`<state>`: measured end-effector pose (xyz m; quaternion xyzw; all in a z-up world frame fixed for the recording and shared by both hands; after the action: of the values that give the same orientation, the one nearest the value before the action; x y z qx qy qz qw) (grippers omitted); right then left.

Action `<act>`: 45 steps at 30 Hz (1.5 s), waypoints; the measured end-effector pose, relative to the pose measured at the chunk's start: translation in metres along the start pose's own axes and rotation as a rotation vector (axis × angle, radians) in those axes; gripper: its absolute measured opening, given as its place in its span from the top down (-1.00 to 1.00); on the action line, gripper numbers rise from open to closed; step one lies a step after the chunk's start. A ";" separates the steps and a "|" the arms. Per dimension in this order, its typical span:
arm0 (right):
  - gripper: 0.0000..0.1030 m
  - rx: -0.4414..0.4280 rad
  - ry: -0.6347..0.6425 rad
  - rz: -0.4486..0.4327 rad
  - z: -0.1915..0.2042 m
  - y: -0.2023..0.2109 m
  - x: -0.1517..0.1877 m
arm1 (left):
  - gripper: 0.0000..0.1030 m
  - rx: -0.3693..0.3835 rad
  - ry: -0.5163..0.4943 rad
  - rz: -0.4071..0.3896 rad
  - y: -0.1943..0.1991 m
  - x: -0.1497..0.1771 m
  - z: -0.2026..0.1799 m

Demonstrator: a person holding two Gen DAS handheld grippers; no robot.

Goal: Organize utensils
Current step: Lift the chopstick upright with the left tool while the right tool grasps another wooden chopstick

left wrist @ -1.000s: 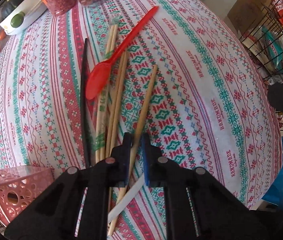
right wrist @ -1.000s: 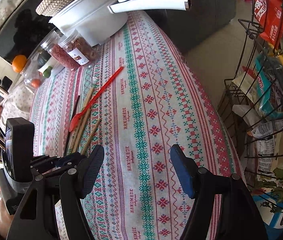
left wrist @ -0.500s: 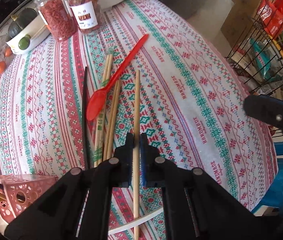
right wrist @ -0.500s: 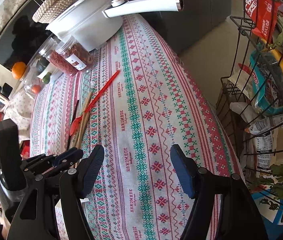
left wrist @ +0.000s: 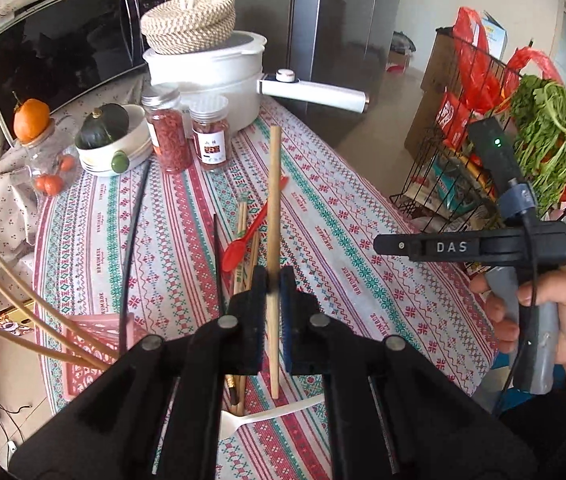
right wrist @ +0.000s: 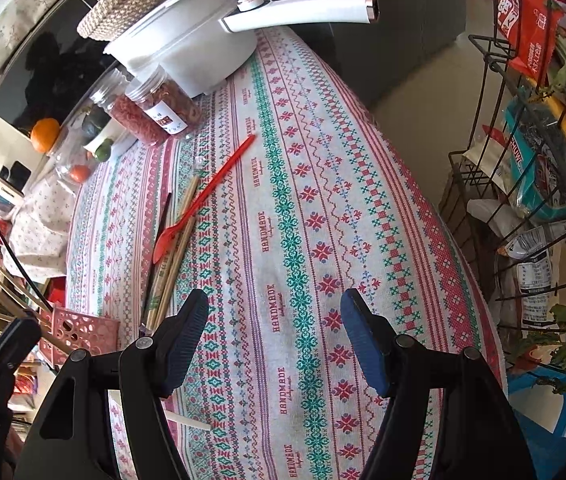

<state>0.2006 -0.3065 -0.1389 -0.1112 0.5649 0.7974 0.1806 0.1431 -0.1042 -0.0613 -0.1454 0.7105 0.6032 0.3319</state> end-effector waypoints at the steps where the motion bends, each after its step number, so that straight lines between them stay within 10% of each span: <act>1: -0.38 0.004 0.005 0.003 0.002 -0.002 0.001 | 0.85 0.003 0.006 -0.018 0.005 0.002 0.004; 33: -0.30 0.265 0.213 0.122 0.112 -0.140 0.006 | 0.85 0.042 0.145 -0.184 0.080 0.012 0.067; 36: -0.14 0.307 0.226 0.127 0.120 -0.146 0.007 | 0.85 0.038 0.143 -0.184 0.081 0.013 0.068; 40: 0.60 0.294 0.198 0.141 0.118 -0.141 0.007 | 0.85 0.033 0.140 -0.184 0.082 0.016 0.069; 45: 0.84 0.183 0.138 0.134 0.095 -0.128 0.006 | 0.85 0.023 0.142 -0.177 0.076 0.021 0.068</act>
<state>0.2509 -0.1780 -0.2197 -0.1111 0.6524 0.7434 0.0968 0.1013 -0.0180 -0.0202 -0.2458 0.7236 0.5515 0.3344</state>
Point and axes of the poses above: each gripper's, at about its wrist camera, not at the fingertips, and y roughly against the way its jaws point, z to its left, x to its underside, the point moved 7 cm from there along -y, roughly the way its jaws point, and after that the axes turned 2 degrees about -x, right-handed, at the moved point
